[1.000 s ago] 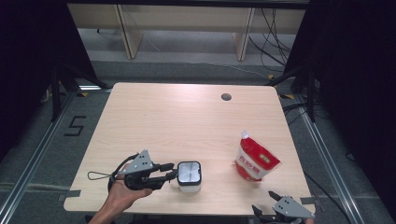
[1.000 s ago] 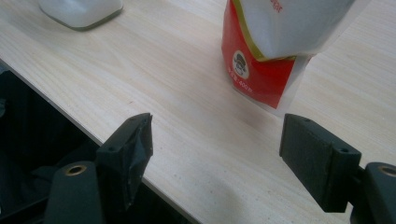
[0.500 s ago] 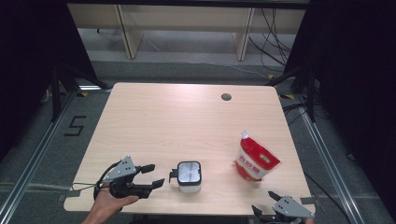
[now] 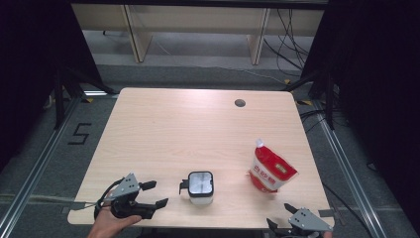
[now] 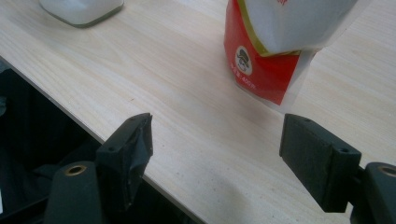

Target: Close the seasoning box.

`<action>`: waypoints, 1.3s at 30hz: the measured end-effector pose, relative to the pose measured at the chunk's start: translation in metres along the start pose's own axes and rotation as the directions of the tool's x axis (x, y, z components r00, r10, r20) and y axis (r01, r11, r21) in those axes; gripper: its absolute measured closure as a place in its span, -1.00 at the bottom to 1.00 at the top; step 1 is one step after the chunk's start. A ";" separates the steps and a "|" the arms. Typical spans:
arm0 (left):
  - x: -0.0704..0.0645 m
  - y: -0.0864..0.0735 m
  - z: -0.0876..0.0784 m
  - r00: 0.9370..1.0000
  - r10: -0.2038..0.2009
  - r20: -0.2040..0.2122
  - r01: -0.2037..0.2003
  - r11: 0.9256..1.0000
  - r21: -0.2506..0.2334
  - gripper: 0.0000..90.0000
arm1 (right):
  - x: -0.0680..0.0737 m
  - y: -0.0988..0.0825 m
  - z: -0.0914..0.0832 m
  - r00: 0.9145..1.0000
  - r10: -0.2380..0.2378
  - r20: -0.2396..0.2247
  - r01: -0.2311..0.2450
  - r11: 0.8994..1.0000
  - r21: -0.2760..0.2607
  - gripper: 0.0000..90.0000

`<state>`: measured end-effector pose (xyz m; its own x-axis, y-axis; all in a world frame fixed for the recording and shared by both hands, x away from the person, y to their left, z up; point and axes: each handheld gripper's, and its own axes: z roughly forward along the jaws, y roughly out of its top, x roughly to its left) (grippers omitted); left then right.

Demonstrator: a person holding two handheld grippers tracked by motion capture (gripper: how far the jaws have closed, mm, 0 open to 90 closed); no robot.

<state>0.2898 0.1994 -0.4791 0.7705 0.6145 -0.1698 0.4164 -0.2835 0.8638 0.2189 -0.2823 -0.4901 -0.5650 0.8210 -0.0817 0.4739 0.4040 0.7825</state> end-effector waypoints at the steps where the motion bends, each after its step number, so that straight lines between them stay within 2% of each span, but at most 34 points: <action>1: 0.000 -0.002 -0.001 1.000 0.000 0.003 0.000 1.000 0.002 -0.49 | 0.000 0.000 0.000 1.000 0.005 0.000 -0.005 1.000 0.005 -0.41; 3: 0.001 -0.004 -0.003 1.000 0.025 0.011 -0.025 1.000 0.002 -0.53 | -0.001 0.000 0.002 1.000 -0.021 -0.003 0.021 1.000 -0.015 -0.42; 5: 0.000 -0.008 -0.003 1.000 0.017 0.024 -0.017 1.000 0.005 -0.63 | 0.001 0.000 0.002 1.000 0.006 -0.030 -0.006 1.000 0.004 -0.44; 6: -0.001 -0.009 -0.003 1.000 0.001 0.021 -0.002 1.000 0.014 -0.67 | 0.000 0.000 0.002 1.000 -0.022 -0.002 0.022 1.000 -0.011 -0.46; 7: -0.003 -0.012 -0.002 1.000 -0.003 0.026 0.003 1.000 0.007 -0.67 | -0.001 0.000 0.002 1.000 -0.023 -0.003 0.023 1.000 -0.012 -0.47; 8: -0.003 -0.013 -0.002 0.999 0.014 0.031 -0.014 1.000 0.015 -0.67 | 0.000 0.000 0.002 1.000 -0.016 -0.002 0.016 1.000 -0.011 -0.48; 12: -0.009 -0.017 0.000 0.999 0.006 0.038 -0.007 1.000 0.029 -0.67 | 0.000 -0.001 0.004 1.000 -0.018 -0.011 0.018 1.000 -0.005 -0.52; 13: -0.010 -0.018 0.000 0.999 0.021 0.040 -0.023 0.999 0.043 -0.67 | 0.000 -0.001 0.004 1.000 -0.016 -0.010 0.015 1.000 -0.008 -0.52; 14: -0.012 -0.020 0.001 0.999 0.021 0.041 -0.023 0.999 0.038 -0.67 | 0.001 -0.001 0.004 0.999 0.013 -0.041 -0.012 1.000 0.006 -0.53; 15: -0.012 -0.020 0.000 0.998 0.044 0.045 -0.047 0.997 0.054 -0.67 | 0.001 -0.001 0.005 1.000 0.004 -0.028 -0.004 1.000 0.004 -0.55; 16: -0.014 -0.022 0.001 0.998 0.044 0.046 -0.047 0.997 0.054 -0.67 | 0.002 -0.001 0.004 1.000 0.007 -0.020 -0.007 1.000 0.012 -0.56; 18: -0.017 -0.025 0.002 0.999 0.036 0.040 -0.038 0.997 0.067 -0.67 | 0.001 -0.002 0.005 1.000 -0.006 -0.016 0.006 1.000 0.005 -0.58; 19: -0.018 -0.025 0.001 0.998 0.043 0.036 -0.046 0.995 0.084 -0.67 | 0.001 -0.002 0.005 1.000 -0.009 -0.013 0.009 1.000 0.005 -0.59; 20: -0.018 -0.027 0.002 0.998 0.058 0.039 -0.061 0.995 0.076 -0.67 | 0.002 -0.002 0.006 0.999 0.011 -0.034 -0.010 1.000 0.020 -0.59; 21: -0.021 -0.027 0.002 0.998 0.052 0.027 -0.054 0.995 0.084 -0.67 | 0.002 -0.002 0.006 1.000 0.010 -0.025 -0.010 1.000 0.022 -0.59; 22: -0.020 -0.026 0.001 0.997 0.073 0.031 -0.075 0.992 0.102 -0.67 | 0.002 -0.002 0.006 1.000 0.011 -0.024 -0.011 1.000 0.022 -0.60; 23: -0.020 -0.027 0.001 0.996 0.083 0.026 -0.085 0.991 0.100 -0.67 | 0.002 -0.002 0.006 1.000 0.013 -0.024 -0.013 1.000 0.022 -0.60; 25: -0.023 -0.030 0.002 0.997 0.078 0.015 -0.079 0.992 0.094 -0.67 | 0.002 -0.002 0.006 1.000 0.017 -0.025 -0.016 1.000 0.024 -0.61; 26: -0.023 -0.032 0.001 0.995 0.097 0.007 -0.097 0.987 0.129 -0.67 | 0.002 -0.002 0.006 0.999 0.016 -0.031 -0.015 1.000 0.027 -0.61; 27: -0.025 -0.034 0.002 0.996 0.092 0.013 -0.093 0.987 0.129 -0.67 | 0.002 -0.002 0.006 1.000 0.002 -0.018 -0.002 1.000 0.015 -0.61; 28: -0.025 -0.034 0.002 0.995 0.103 0.016 -0.105 0.984 0.145 -0.67 | 0.002 -0.002 0.007 1.000 -0.004 -0.014 0.004 1.000 0.014 -0.61; 29: -0.027 -0.035 0.003 0.996 0.086 0.014 -0.087 0.987 0.137 -0.67 | 0.002 -0.002 0.007 1.000 -0.005 -0.015 0.005 1.000 0.014 -0.61; 30: -0.025 -0.034 0.001 0.993 0.115 0.007 -0.115 0.981 0.157 -0.67 | 0.001 -0.002 0.007 1.000 -0.011 -0.012 0.011 1.000 0.013 -0.61; 33: -0.026 -0.035 0.002 0.996 0.094 0.011 -0.094 0.986 0.136 -0.67 | 0.002 -0.002 0.008 1.000 -0.009 -0.026 0.009 1.000 0.010 -0.61; 34: -0.025 -0.035 0.001 0.993 0.117 0.004 -0.116 0.982 0.150 -0.67 | 0.002 -0.002 0.007 1.000 -0.017 -0.017 0.017 1.000 0.011 -0.61; 36: -0.025 -0.036 0.003 0.995 0.099 0.009 -0.099 0.987 0.123 -0.67 | 0.002 -0.002 0.007 1.000 -0.015 -0.017 0.016 1.000 0.013 -0.61; 38: -0.024 -0.036 0.002 0.995 0.104 0.007 -0.104 0.985 0.140 -0.67 | 0.002 -0.002 0.007 1.000 -0.010 -0.015 0.011 1.000 0.016 -0.61; 39: -0.025 -0.035 0.002 0.996 0.094 0.004 -0.094 0.986 0.138 -0.67 | 0.002 -0.002 0.008 1.000 -0.014 -0.022 0.015 1.000 0.013 -0.61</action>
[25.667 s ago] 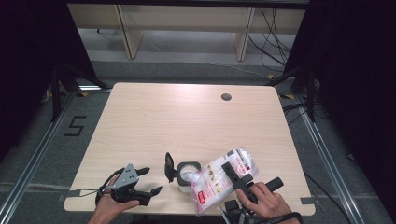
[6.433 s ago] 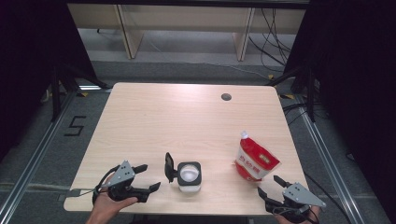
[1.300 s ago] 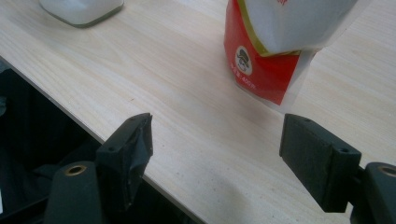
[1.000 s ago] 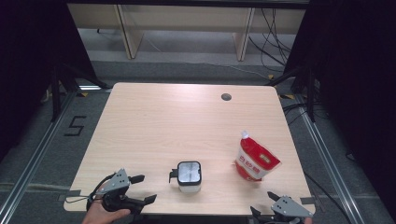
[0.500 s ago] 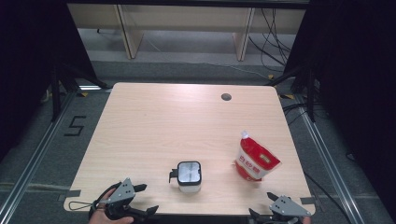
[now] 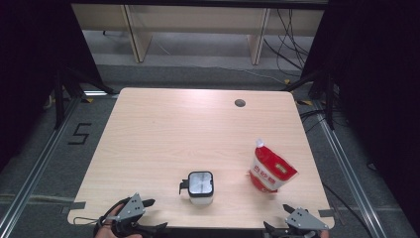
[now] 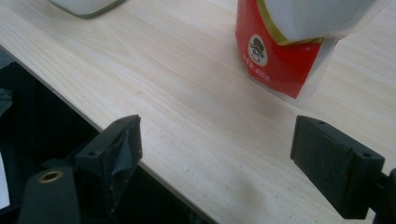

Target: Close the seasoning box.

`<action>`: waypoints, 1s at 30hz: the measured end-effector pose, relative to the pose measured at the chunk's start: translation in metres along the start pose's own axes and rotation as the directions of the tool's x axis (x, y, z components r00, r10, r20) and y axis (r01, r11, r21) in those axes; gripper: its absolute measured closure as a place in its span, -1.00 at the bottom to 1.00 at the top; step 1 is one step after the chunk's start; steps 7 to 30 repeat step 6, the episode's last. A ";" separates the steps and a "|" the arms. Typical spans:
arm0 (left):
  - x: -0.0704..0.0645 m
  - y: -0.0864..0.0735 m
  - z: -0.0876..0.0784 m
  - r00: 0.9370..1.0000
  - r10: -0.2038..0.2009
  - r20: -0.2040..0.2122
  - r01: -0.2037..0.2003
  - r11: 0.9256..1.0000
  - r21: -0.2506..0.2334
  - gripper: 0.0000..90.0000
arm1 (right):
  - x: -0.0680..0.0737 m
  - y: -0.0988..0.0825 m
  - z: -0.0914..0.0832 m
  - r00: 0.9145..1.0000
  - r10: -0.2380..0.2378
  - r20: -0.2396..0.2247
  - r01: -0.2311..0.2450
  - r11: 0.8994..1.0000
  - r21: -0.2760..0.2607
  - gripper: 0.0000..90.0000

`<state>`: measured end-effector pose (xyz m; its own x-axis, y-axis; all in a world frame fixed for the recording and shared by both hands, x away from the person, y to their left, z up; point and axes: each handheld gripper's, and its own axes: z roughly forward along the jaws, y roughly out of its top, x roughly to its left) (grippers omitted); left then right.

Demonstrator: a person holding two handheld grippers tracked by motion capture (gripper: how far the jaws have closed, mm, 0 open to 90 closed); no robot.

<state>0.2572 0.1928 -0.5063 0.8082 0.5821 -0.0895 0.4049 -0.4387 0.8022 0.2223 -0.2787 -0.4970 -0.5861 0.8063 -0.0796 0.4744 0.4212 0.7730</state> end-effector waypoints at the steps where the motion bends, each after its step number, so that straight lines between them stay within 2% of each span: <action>1: 0.001 0.000 -0.001 1.000 0.008 -0.002 -0.008 1.000 0.007 -0.67 | 0.000 0.000 0.000 1.000 0.010 0.001 -0.010 1.000 0.005 -0.61; 2: 0.001 0.000 0.000 1.000 0.003 0.000 -0.003 1.000 -0.008 -0.67 | 0.000 0.000 0.000 1.000 0.017 -0.024 -0.016 1.000 0.021 -0.61; 3: 0.001 0.000 0.000 1.000 0.008 -0.001 -0.008 1.000 -0.012 -0.67 | 0.000 0.000 0.000 0.999 0.016 -0.029 -0.016 1.000 0.022 -0.61; 6: 0.002 0.000 -0.001 1.000 -0.001 -0.004 0.001 1.000 0.003 -0.67 | -0.001 -0.001 -0.001 1.000 0.013 0.016 -0.013 1.000 0.006 -0.61; 30: 0.002 0.000 -0.001 1.000 -0.001 -0.004 0.001 1.000 0.003 -0.67 | -0.001 -0.001 -0.001 1.000 0.013 0.016 -0.013 1.000 0.006 -0.61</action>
